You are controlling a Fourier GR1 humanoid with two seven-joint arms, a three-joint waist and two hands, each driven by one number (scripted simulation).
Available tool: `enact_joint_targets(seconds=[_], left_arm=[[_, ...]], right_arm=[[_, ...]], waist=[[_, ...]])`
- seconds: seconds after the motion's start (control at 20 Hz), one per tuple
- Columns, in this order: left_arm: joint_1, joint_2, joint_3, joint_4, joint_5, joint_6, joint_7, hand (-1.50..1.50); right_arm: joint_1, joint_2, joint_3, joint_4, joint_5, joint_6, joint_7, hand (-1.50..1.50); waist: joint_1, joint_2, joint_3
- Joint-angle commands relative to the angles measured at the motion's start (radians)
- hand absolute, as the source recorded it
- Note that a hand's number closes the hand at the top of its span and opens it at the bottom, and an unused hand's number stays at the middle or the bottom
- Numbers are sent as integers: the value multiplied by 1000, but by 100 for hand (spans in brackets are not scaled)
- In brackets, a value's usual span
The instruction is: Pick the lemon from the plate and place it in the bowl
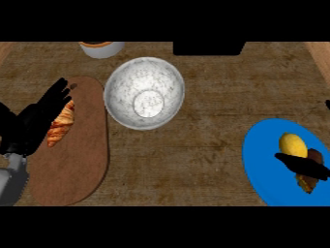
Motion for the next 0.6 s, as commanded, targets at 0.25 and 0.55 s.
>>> enact_joint_targets(seconds=[0.25,0.55], left_arm=[[-18,-3,13,-3,2,-18,21,0],[-23,-14,23,14,-16,-33,16,0]], right_arm=[[-300,-71,68,-91,-21,499,551,-150],[-431,-29,88,-6,-82,673,694,-150]], waist=[[27,3,3],[13,3,4]])
